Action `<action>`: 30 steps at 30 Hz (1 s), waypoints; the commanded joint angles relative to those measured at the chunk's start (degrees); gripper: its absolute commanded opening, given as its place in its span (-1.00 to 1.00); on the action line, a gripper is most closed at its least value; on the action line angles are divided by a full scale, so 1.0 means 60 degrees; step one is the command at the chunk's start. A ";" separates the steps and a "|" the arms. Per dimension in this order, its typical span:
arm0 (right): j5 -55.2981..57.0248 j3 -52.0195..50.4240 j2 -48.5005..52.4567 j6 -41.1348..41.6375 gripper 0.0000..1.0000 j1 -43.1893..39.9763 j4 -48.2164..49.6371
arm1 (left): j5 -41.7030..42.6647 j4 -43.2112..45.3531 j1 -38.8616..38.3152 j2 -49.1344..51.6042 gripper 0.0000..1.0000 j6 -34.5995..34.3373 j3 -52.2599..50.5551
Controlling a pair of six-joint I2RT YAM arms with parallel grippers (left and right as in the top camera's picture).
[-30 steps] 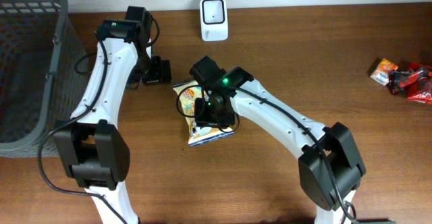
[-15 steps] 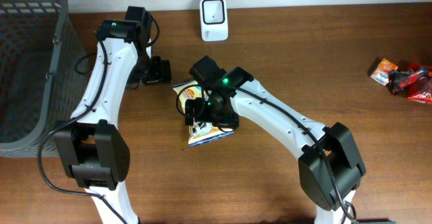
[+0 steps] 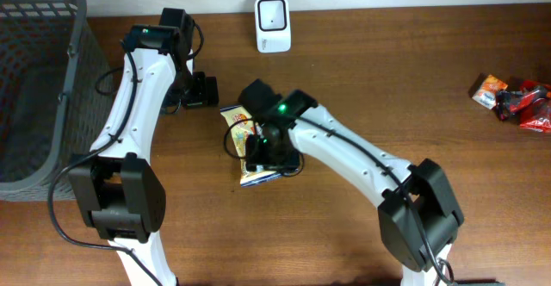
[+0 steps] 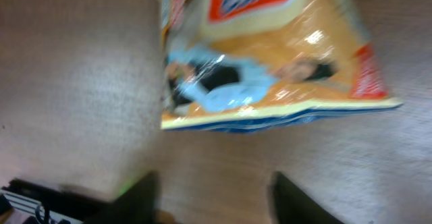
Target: Scan the item barcode
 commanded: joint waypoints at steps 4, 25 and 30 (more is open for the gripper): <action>0.0984 -0.0113 0.0015 0.2368 -0.24 0.1217 -0.0240 | 0.0073 -0.0007 -0.0004 -0.0047 0.98 -0.0055 -0.0015; -0.1588 -0.0146 -0.0412 -0.2386 0.41 -0.2087 0.1800 | 0.0073 -0.0007 -0.0015 -0.0047 0.98 -0.0055 -0.0015; -0.0280 -0.0153 0.0681 0.0102 -0.24 -0.1246 0.2816 | 0.0073 -0.0007 -0.0011 -0.0047 0.98 -0.0055 -0.0015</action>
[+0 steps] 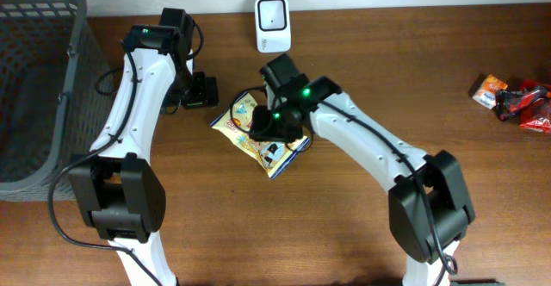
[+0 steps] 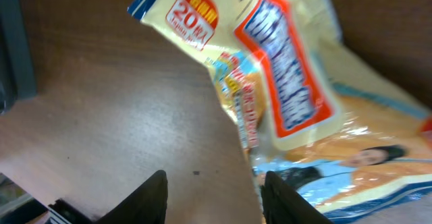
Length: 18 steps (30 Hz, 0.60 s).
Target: Scan the item barcode
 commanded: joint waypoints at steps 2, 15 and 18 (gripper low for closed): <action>0.0794 0.0135 0.1698 0.1818 -0.61 0.0084 0.0222 | 0.0076 0.0000 -0.0015 -0.0047 0.98 -0.0055 -0.0015; 0.2994 0.3169 0.0947 -0.0448 -0.75 -0.1377 -0.4710 | 0.0073 0.0000 -0.0015 -0.0047 0.98 -0.0055 -0.0015; 0.3457 0.4018 -0.0186 -0.0484 0.79 -0.2371 -0.5661 | 0.0073 0.0004 -0.0015 -0.0047 0.98 -0.0055 -0.0015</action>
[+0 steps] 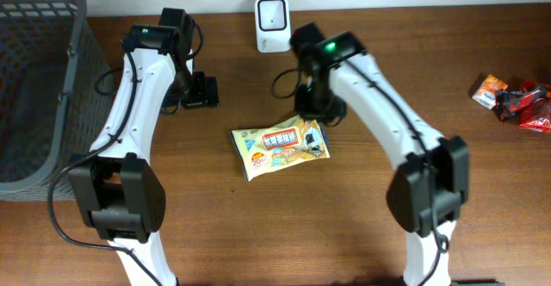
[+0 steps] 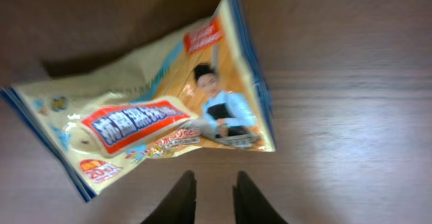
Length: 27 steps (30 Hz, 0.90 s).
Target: Scan the item barcode
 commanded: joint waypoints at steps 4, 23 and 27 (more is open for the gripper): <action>0.2135 0.0404 -0.1523 -0.0076 0.97 -0.2102 -0.1504 | 0.0076 0.0616 -0.0015 -0.0047 0.98 -0.0058 -0.0015; -0.4790 -0.6816 -0.1333 -0.1184 -0.92 -0.1249 0.8000 | 0.2291 0.4419 -0.2160 0.0000 -1.00 -0.1537 -0.4863; -0.0248 -0.7136 -0.1355 0.0433 -0.92 -0.1202 0.6226 | 0.0820 0.4080 -0.1953 -0.0022 -1.00 -0.1512 -0.4823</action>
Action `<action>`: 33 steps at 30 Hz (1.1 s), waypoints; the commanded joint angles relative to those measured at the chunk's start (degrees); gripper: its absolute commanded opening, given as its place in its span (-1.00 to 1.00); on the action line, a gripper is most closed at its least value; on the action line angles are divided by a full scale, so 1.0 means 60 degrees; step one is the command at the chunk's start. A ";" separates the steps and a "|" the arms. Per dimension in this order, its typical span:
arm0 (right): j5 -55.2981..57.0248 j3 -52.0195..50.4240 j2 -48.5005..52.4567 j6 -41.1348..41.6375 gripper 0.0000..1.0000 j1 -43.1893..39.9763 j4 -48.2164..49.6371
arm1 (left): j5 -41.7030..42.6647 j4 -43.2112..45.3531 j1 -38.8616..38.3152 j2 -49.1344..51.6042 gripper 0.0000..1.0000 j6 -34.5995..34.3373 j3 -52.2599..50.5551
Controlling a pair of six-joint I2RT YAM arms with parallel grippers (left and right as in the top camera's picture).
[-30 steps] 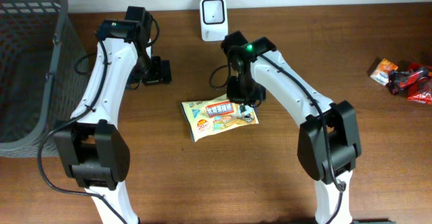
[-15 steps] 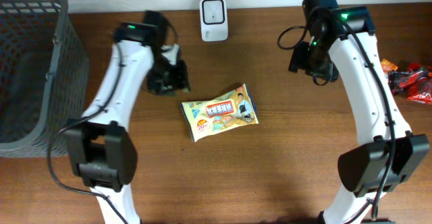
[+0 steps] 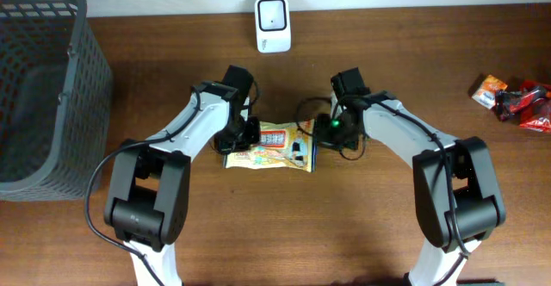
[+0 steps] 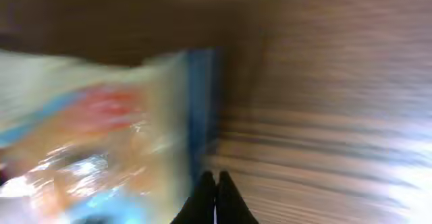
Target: Scan the item barcode
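The item is a yellow and blue snack bag point(image 3: 271, 147) lying flat on the table, printed side up. The overhead view has my left gripper point(image 3: 245, 132) at the bag's left end, touching or just over it, but its jaws cannot be made out. My right gripper point(image 3: 331, 130) sits low at the bag's right edge. In the blurred right wrist view my right gripper point(image 4: 216, 187) is shut, fingertips pressed together just beside the bag's point(image 4: 101, 136) blue edge with nothing visible between them. The white barcode scanner point(image 3: 273, 14) stands at the back edge.
A dark mesh basket point(image 3: 52, 27) fills the far left. Several red and orange snack packs point(image 3: 515, 99) lie at the right edge. The wooden table point(image 3: 284, 226) shows bare wood in front of the bag.
My left gripper has moved from the back left to the bag's left end. My right gripper has come down from behind the bag to its right edge, and its fingers have shut.
First my right gripper stood open over the bag, which lay lengthwise toward me. Then the bag lay diagonally under the open gripper. Then it lay sideways with the gripper behind it, fingers narrowly apart. Now both grippers flank the bag's ends.
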 commanded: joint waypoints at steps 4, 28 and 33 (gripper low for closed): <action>0.1603 0.0707 -0.1009 0.0372 -0.92 0.0033 -0.1486 | -0.1308 -0.1694 0.0193 -0.0535 -1.00 0.0277 0.1067; 0.2178 0.1665 0.1005 0.1497 -0.92 0.1453 -0.1807 | -0.3836 -0.1253 0.0601 -0.1311 -1.00 -0.0732 -0.0164; 0.1086 0.2255 -0.0087 0.0412 -0.92 0.1231 -0.2331 | -0.1555 -0.1617 0.0794 -0.1956 -1.00 -0.0718 0.0623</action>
